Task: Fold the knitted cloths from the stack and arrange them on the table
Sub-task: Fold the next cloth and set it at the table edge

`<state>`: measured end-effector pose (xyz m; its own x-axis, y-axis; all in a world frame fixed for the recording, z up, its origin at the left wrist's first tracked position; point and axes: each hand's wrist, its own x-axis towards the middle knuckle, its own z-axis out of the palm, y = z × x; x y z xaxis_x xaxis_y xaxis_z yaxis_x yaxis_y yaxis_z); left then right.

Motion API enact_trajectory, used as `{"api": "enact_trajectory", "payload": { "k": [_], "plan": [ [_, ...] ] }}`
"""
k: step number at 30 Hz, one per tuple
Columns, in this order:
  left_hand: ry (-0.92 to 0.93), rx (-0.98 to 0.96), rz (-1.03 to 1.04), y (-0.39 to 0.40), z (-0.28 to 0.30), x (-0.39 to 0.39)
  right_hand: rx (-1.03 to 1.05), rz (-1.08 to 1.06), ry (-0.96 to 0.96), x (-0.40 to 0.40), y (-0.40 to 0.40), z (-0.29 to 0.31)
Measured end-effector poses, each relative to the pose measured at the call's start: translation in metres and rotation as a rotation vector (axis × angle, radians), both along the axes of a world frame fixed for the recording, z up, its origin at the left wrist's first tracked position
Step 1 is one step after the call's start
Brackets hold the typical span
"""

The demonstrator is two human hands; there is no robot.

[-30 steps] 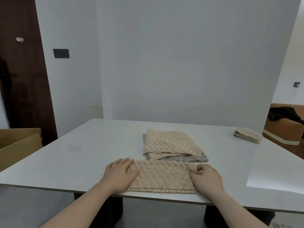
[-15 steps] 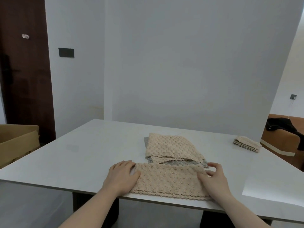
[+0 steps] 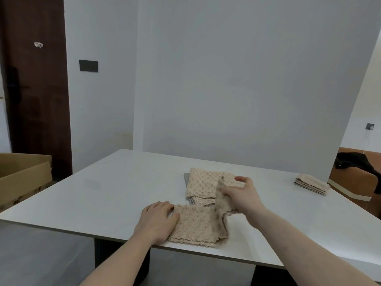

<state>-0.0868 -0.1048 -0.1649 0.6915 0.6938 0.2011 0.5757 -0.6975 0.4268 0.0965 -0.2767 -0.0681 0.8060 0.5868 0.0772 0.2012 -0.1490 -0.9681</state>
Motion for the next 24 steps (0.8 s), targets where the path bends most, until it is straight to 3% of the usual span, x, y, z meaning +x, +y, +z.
{"api": "enact_trajectory", "payload": {
  "k": [13, 16, 19, 24],
  "plan": [
    [-0.204, -0.179, 0.019, 0.009, -0.001, -0.003, -0.002, 0.361, 0.057, -0.057, 0.034, -0.027],
    [-0.266, -0.230, 0.007, 0.009, 0.001, -0.004, 0.046, 0.243, -0.174, -0.048, 0.026, -0.035],
    [-0.283, -0.243, 0.023, 0.008, 0.002, -0.003, -0.061, 0.125, -0.455, -0.030, 0.010, -0.048],
    [-0.231, -0.188, 0.058, 0.006, 0.000, 0.000, -0.281, 0.199, -0.659, -0.014, -0.005, -0.081]
  ]
}}
